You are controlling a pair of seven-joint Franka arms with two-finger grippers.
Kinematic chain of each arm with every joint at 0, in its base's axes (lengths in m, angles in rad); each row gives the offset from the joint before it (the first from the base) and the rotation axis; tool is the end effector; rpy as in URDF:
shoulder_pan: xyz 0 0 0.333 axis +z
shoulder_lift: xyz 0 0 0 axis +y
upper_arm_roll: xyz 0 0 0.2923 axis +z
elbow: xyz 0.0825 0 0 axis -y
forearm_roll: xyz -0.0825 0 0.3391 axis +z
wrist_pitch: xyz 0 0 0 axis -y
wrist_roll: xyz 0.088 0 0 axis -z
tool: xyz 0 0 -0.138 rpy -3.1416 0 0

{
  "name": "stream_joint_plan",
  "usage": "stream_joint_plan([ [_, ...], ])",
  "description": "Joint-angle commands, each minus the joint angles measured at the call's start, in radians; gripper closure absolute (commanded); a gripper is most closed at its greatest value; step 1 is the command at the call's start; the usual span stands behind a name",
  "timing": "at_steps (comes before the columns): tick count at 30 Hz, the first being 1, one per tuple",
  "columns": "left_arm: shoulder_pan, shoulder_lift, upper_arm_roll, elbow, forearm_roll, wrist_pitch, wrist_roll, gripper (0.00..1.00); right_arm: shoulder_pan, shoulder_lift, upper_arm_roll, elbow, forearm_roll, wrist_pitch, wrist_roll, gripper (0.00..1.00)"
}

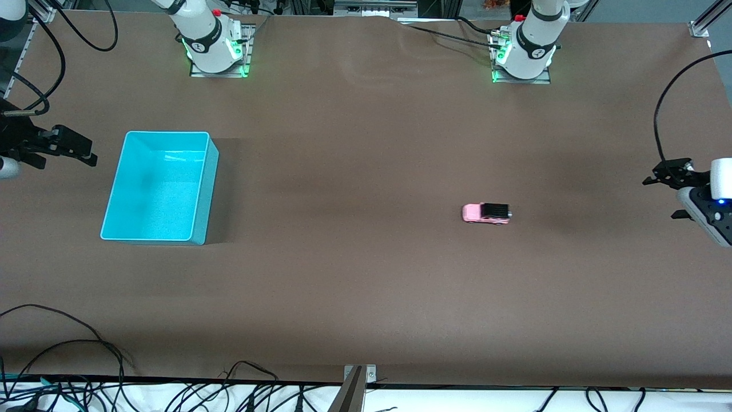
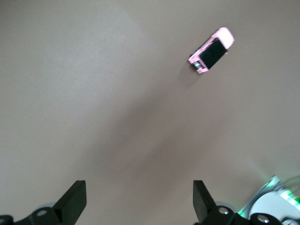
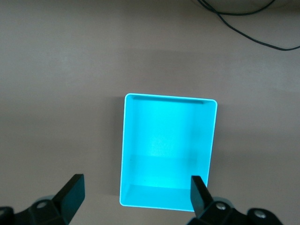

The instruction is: Wind and store pink jeep toy

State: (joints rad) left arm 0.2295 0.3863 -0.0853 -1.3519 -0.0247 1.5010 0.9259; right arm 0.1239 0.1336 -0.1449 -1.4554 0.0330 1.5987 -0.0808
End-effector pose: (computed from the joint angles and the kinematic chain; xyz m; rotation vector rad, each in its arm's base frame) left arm 0.5810 0.0881 0.4436 2.7397 -1.1231 -0.2582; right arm 0.5503 -0.0022 0.5516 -3.1269 -0.0945 -0.0184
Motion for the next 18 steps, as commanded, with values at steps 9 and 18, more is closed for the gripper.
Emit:
stream_joint_plan([
  [9, -0.127, -0.105, 0.019, -0.012, -0.009, -0.078, -0.306, 0.0, -0.004, -0.012, 0.002, -0.011, -0.008, -0.003, -0.008, 0.0],
  [18, -0.137, -0.199, 0.041, -0.084, 0.0, 0.053, -0.489, 0.0, -0.004, -0.012, 0.001, -0.011, -0.008, -0.003, -0.008, 0.0],
])
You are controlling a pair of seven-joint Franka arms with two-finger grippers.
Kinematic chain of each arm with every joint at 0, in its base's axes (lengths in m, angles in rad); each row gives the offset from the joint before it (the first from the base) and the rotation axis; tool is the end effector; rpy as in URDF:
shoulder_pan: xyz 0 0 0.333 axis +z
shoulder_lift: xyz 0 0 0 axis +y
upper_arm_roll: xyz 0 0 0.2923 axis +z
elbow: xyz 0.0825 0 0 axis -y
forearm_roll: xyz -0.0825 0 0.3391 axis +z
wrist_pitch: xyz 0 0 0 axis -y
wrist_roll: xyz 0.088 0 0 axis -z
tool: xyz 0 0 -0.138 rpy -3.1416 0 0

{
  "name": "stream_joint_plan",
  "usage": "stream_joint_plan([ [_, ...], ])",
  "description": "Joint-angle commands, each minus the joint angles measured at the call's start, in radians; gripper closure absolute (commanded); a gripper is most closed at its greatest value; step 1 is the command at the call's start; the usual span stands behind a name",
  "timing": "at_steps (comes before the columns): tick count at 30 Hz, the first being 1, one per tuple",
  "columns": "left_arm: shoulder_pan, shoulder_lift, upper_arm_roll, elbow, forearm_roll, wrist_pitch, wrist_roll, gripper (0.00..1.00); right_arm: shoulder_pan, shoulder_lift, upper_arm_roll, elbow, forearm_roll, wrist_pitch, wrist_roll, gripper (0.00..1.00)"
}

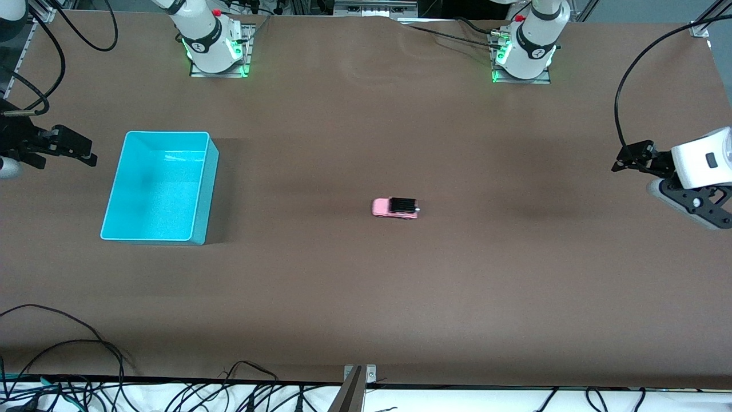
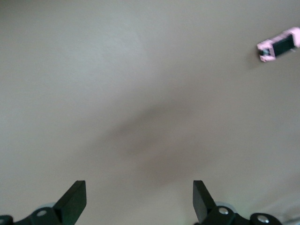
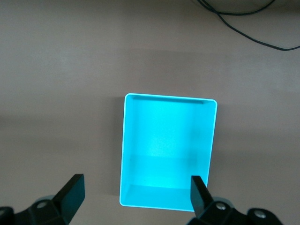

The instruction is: Wind and store pink jeep toy

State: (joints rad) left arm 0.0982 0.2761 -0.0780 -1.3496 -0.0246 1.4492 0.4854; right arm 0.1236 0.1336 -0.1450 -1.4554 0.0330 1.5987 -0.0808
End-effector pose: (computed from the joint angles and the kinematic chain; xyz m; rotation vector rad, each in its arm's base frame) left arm 0.5643 0.0131 0.5047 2.9617 -0.7012 -0.2419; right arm 0.5503 -0.0024 0.5516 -3.1270 -0.0939 -0.0184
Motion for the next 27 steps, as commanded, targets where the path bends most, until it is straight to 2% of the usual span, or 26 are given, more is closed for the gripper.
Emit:
stream_joint_plan([
  [1, -0.006, -0.112, 0.038, -0.114, 0.002, 0.141, -0.047, 0.0, -0.004, -0.012, -0.002, -0.011, -0.008, -0.003, -0.008, 0.0],
  [5, -0.011, -0.181, 0.04, -0.18, 0.043, 0.172, -0.068, 0.0, -0.002, -0.012, -0.008, -0.011, -0.007, -0.003, -0.013, 0.0],
  [15, -0.121, -0.293, 0.04, -0.253, 0.098, 0.168, -0.392, 0.0, -0.002, -0.012, -0.01, -0.011, -0.007, -0.003, -0.013, 0.0],
  [20, -0.192, -0.299, 0.04, -0.253, 0.199, 0.157, -0.459, 0.0, -0.002, -0.012, -0.01, -0.011, -0.007, -0.003, -0.013, 0.0],
  [27, -0.18, -0.29, 0.038, -0.238, 0.18, 0.149, -0.447, 0.0, -0.004, -0.012, -0.01, -0.013, -0.007, -0.005, -0.013, 0.0],
])
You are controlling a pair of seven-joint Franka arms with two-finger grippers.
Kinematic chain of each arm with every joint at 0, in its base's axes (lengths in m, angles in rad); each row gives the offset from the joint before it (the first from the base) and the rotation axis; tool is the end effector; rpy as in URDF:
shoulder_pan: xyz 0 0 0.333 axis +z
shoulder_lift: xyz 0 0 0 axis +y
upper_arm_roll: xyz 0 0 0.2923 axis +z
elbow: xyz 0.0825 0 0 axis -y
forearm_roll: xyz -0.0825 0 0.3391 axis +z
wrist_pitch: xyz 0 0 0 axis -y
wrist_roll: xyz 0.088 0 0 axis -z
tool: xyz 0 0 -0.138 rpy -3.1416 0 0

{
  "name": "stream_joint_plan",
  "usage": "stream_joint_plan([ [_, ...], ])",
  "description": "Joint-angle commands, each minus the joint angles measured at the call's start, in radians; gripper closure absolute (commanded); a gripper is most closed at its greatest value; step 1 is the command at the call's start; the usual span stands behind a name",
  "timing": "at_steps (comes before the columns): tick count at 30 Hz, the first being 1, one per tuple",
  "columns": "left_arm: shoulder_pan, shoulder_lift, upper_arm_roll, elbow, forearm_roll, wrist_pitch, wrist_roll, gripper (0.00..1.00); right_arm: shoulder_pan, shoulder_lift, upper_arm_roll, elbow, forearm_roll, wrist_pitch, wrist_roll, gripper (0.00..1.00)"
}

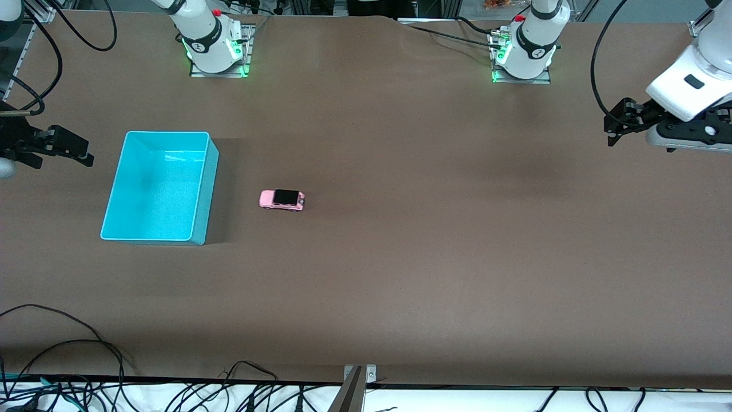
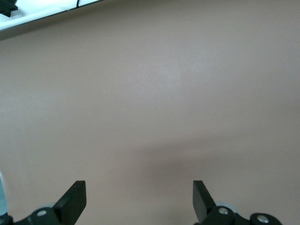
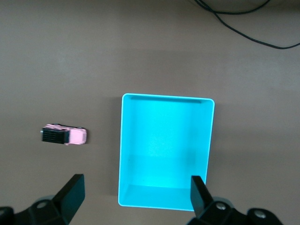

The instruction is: Wind and store pink jeep toy

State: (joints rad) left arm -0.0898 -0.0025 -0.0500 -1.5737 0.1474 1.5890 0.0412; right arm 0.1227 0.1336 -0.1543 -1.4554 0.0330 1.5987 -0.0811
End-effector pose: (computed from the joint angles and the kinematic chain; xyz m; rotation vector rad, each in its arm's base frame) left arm 0.5091 -0.0514 0.5729 -2.9825 0.2727 -0.0375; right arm 0.5503 -0.0077 0.5517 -3.1287 -0.0786 -0.0187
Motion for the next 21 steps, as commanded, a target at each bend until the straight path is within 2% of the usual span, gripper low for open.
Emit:
stream_joint_plan([
  [1, 0.012, -0.011, 0.012, -0.011, -0.012, 0.006, -0.003, 0.0, -0.001, -0.012, -0.001, -0.011, -0.007, -0.003, -0.012, 0.0],
  [8, 0.068, -0.011, 0.01, -0.003, -0.155, -0.001, 0.0, 0.0, -0.001, -0.012, 0.001, -0.011, -0.01, -0.006, -0.017, 0.0],
  [21, 0.07, 0.002, 0.012, 0.041, -0.098, -0.053, 0.075, 0.0, 0.014, 0.012, 0.013, -0.014, -0.012, -0.028, -0.023, 0.0],
])
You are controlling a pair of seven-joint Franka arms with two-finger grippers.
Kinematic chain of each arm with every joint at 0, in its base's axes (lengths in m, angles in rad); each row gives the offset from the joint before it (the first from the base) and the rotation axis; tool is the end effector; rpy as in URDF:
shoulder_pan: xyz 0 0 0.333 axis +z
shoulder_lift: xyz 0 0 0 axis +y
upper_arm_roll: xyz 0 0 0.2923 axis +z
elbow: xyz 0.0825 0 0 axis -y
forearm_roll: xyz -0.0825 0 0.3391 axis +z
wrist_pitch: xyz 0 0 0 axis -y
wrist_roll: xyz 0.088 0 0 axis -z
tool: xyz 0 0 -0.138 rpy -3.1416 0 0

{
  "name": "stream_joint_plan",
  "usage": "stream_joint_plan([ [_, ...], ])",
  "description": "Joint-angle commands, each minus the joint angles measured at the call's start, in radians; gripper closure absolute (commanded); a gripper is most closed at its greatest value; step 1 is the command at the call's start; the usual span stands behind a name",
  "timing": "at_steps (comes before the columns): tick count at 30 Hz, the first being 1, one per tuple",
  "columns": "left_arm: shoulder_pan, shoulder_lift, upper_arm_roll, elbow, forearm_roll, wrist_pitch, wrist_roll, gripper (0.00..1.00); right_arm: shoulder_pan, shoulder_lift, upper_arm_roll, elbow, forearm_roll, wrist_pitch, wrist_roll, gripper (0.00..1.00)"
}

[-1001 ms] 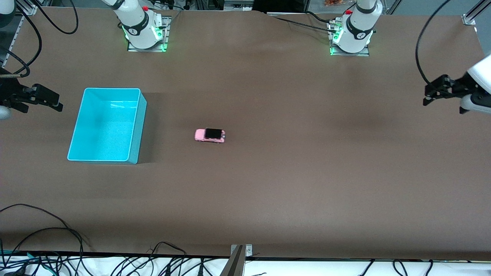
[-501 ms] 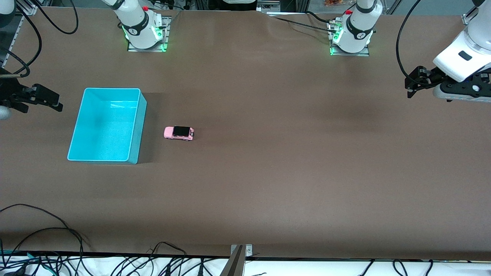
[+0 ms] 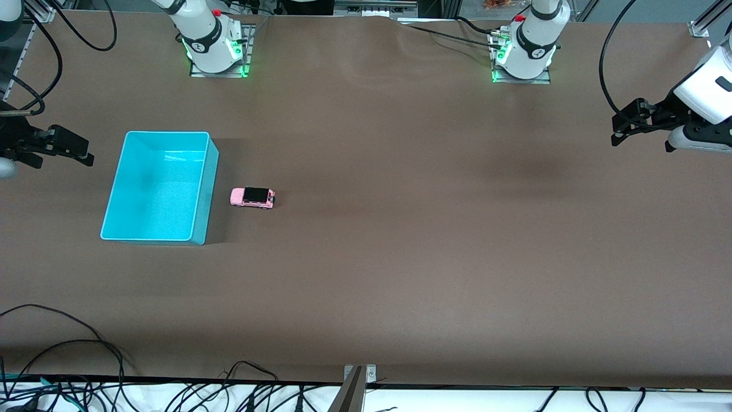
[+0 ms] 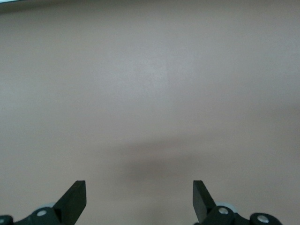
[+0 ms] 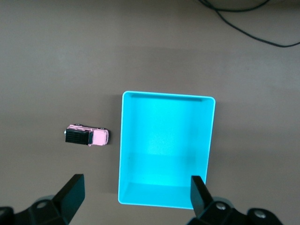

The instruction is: Wind and store pink jeep toy

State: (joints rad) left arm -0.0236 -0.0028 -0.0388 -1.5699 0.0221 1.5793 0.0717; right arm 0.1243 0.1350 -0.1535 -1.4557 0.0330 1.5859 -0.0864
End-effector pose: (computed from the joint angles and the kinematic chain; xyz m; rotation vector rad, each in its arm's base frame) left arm 0.5093 -0.0288 0.5724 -3.1123 0.2091 -0.0189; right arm 0.5488 -0.0063 0.5496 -3.1277 -0.0907 0.0039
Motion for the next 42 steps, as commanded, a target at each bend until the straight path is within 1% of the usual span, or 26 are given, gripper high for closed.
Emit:
stream_joint_plan([
  [1, 0.004, 0.003, 0.0, 0.045, 0.029, -0.048, 0.045, 0.0, 0.015, 0.017, 0.017, -0.014, -0.01, -0.015, -0.024, 0.0],
  [3, 0.004, 0.004, -0.001, 0.05, 0.027, -0.056, 0.046, 0.0, 0.021, 0.026, 0.032, -0.014, -0.012, -0.02, -0.055, 0.0],
  [6, 0.002, 0.004, -0.001, 0.05, 0.018, -0.058, 0.046, 0.0, 0.026, 0.041, 0.051, -0.014, -0.012, -0.015, -0.154, 0.0],
  [9, 0.004, 0.004, 0.0, 0.05, 0.016, -0.068, 0.045, 0.0, 0.026, 0.058, 0.054, -0.014, -0.008, -0.009, -0.274, 0.0],
  [12, 0.007, 0.003, 0.002, 0.051, 0.013, -0.09, 0.046, 0.0, 0.028, 0.067, 0.063, -0.014, -0.001, -0.01, -0.34, 0.0],
  [15, 0.022, -0.002, 0.004, 0.056, 0.012, -0.102, 0.046, 0.0, 0.028, 0.075, 0.097, -0.018, -0.002, -0.02, -0.384, 0.0],
  [19, 0.024, -0.002, 0.004, 0.09, -0.001, -0.139, 0.046, 0.0, 0.028, 0.093, 0.147, -0.028, -0.007, -0.02, -0.473, 0.0],
  [25, 0.016, 0.013, 0.002, 0.094, 0.001, -0.151, 0.042, 0.0, 0.032, 0.124, 0.161, -0.08, -0.004, 0.022, -0.631, 0.0],
  [29, 0.007, 0.023, 0.0, 0.096, 0.001, -0.151, 0.037, 0.0, 0.041, 0.137, 0.172, -0.141, -0.001, 0.086, -0.748, 0.0],
  [33, 0.004, 0.026, -0.006, 0.096, 0.001, -0.151, 0.039, 0.0, 0.044, 0.127, 0.199, -0.245, 0.001, 0.19, -0.841, 0.0],
  [39, 0.005, 0.021, -0.012, 0.097, 0.001, -0.159, 0.045, 0.0, 0.044, 0.124, 0.242, -0.388, -0.001, 0.327, -0.862, 0.0],
  [42, 0.005, 0.02, -0.009, 0.097, -0.001, -0.159, 0.046, 0.0, 0.046, 0.121, 0.271, -0.466, -0.002, 0.426, -0.875, 0.0],
])
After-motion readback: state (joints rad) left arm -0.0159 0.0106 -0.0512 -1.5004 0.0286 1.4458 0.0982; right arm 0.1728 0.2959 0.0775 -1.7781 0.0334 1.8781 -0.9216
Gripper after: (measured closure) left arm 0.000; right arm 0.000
